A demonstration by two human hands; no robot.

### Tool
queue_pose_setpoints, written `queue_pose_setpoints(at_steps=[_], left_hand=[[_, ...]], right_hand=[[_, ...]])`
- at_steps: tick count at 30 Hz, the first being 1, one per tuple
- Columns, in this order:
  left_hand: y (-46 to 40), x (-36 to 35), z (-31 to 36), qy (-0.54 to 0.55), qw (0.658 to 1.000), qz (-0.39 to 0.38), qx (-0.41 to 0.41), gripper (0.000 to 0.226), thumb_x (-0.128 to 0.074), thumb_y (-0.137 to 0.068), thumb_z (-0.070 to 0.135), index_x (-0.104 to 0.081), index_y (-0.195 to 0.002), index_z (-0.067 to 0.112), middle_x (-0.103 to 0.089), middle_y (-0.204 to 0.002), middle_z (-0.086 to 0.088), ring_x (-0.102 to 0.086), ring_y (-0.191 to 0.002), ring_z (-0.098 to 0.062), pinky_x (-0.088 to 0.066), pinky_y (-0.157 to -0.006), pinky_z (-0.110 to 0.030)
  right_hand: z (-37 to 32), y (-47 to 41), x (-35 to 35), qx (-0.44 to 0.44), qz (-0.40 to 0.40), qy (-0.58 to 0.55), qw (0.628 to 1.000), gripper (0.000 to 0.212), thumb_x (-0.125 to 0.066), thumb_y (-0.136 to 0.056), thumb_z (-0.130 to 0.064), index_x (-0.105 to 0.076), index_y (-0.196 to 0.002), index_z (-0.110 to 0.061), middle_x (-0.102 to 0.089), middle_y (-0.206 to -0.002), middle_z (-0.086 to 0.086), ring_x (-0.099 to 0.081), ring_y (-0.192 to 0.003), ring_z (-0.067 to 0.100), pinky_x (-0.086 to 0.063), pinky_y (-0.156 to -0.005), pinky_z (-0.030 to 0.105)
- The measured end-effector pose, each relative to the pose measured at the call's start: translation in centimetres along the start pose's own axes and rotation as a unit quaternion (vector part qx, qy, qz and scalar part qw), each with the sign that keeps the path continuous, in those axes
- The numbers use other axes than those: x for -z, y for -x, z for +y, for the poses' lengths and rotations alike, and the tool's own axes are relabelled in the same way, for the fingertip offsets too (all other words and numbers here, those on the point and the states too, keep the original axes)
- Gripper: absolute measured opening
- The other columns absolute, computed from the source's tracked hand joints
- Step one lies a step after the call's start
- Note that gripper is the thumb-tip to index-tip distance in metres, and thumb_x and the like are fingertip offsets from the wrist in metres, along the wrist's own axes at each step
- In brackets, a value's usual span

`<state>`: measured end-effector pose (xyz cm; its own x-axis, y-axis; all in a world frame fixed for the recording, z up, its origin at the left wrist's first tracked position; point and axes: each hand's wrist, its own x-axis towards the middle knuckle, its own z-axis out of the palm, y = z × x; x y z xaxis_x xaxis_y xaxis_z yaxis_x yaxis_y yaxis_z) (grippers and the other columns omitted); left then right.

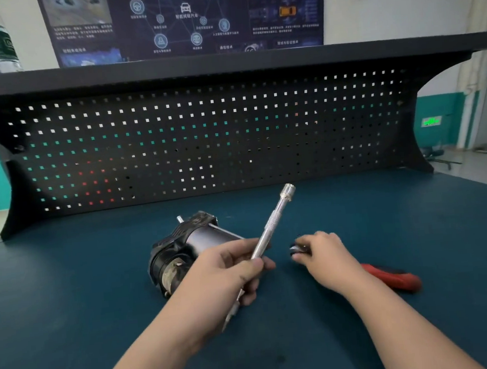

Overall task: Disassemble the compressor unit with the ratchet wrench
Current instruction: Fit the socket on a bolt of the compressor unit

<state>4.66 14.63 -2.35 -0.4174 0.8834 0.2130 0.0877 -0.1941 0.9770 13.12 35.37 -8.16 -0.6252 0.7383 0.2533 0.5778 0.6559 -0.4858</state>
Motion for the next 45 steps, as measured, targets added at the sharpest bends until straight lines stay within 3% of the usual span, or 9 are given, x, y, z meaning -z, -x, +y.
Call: queue_pose_setpoints(at_steps=[6,9,12,15,25,29,32,39,45], left_hand=[[0.1,0.1,-0.7,-0.017,0.999,0.027,-0.043,0.029,-0.049,-0.095,0.007,-0.065,-0.109,0.027,-0.067,-0.082,0.007,-0.043,-0.043,-0.011,-0.033,-0.04,-0.018],[-0.1,-0.2,-0.8,0.016,0.997,0.054,-0.052,0.027,-0.049,-0.095,0.007,-0.064,-0.109,0.026,-0.062,-0.071,0.006,-0.035,-0.041,-0.008,-0.029,-0.038,-0.017],[-0.3,-0.5,-1.5,-0.065,0.994,0.067,-0.062,0.017,-0.05,-0.095,0.012,-0.059,-0.104,0.024,-0.054,-0.063,0.013,-0.037,-0.045,-0.006,-0.033,-0.045,-0.02],[-0.1,-1.3,-2.8,-0.224,0.972,0.049,-0.044,0.005,-0.05,-0.095,0.029,-0.051,-0.092,0.024,-0.054,-0.069,0.011,-0.047,-0.056,-0.005,-0.039,-0.058,-0.026],[0.0,-4.4,-0.6,0.1,0.953,-0.085,0.275,0.044,-0.036,-0.095,0.054,-0.038,-0.07,0.018,-0.02,-0.049,0.007,-0.012,-0.035,-0.005,-0.012,-0.035,-0.011],[0.5,-4.5,-0.7,-0.118,0.967,-0.044,0.221,0.045,-0.032,-0.097,0.052,-0.041,-0.071,0.017,-0.047,-0.051,-0.003,-0.044,-0.04,-0.021,-0.028,-0.04,-0.022],[2.0,-4.3,-1.9,-0.446,0.885,0.04,0.128,0.044,-0.028,-0.098,0.049,-0.04,-0.076,0.014,-0.064,-0.095,-0.011,-0.06,-0.092,-0.028,-0.039,-0.07,-0.029],[0.0,-3.1,-3.3,-0.239,0.969,0.034,0.056,0.007,-0.044,-0.097,0.029,-0.051,-0.098,0.028,-0.049,-0.069,0.01,-0.042,-0.046,0.003,-0.031,-0.047,-0.011],[-0.4,-2.1,-3.7,-0.282,0.956,0.08,-0.03,0.017,-0.061,-0.089,0.021,-0.051,-0.087,0.034,-0.066,-0.083,0.005,-0.059,-0.051,-0.004,-0.045,-0.056,-0.018]], right_hand=[[-1.0,0.3,-0.4,-0.036,-0.026,0.071,0.996,0.028,-0.053,-0.094,-0.048,-0.066,-0.114,-0.034,-0.048,-0.114,-0.002,-0.041,-0.122,0.021,-0.03,-0.094,0.036],[-3.7,1.9,1.7,-0.016,0.088,-0.214,0.973,0.038,-0.046,-0.09,-0.061,-0.068,-0.097,-0.03,-0.062,-0.104,-0.01,-0.053,-0.115,0.016,-0.039,-0.094,0.029],[-7.8,4.1,2.8,0.031,-0.01,-0.658,0.752,0.063,-0.041,-0.079,-0.065,-0.065,-0.107,-0.014,-0.073,-0.096,0.002,-0.068,-0.094,0.014,-0.05,-0.076,0.024],[-9.9,5.4,2.7,-0.038,-0.02,-0.81,0.585,0.036,-0.044,-0.096,-0.04,-0.058,-0.1,-0.007,-0.061,-0.064,0.006,-0.059,-0.052,0.015,-0.049,-0.047,0.025],[-6.7,4.0,4.6,-0.164,0.041,-0.914,0.37,0.041,-0.037,-0.1,-0.036,-0.044,-0.066,-0.014,-0.029,-0.044,-0.006,-0.021,-0.029,0.006,-0.015,-0.027,0.016],[-6.1,2.7,4.7,-0.191,0.131,-0.881,0.413,0.044,-0.035,-0.102,-0.04,-0.041,-0.065,-0.016,-0.028,-0.043,-0.005,-0.019,-0.027,0.007,-0.014,-0.029,0.013],[-2.7,-0.1,8.5,-0.157,0.308,-0.807,0.479,0.042,-0.031,-0.103,-0.042,-0.037,-0.069,-0.017,-0.022,-0.054,-0.004,-0.018,-0.033,0.008,-0.015,-0.035,0.015],[-0.7,-7.9,8.4,-0.103,0.18,-0.334,0.919,0.021,-0.049,-0.1,-0.02,-0.062,-0.098,-0.004,-0.054,-0.072,0.005,-0.052,-0.058,0.017,-0.05,-0.053,0.03],[-0.5,-9.6,2.0,-0.174,0.026,-0.049,0.983,0.021,-0.06,-0.092,-0.015,-0.055,-0.075,-0.003,-0.065,-0.091,0.017,-0.069,-0.076,0.031,-0.049,-0.054,0.029]])
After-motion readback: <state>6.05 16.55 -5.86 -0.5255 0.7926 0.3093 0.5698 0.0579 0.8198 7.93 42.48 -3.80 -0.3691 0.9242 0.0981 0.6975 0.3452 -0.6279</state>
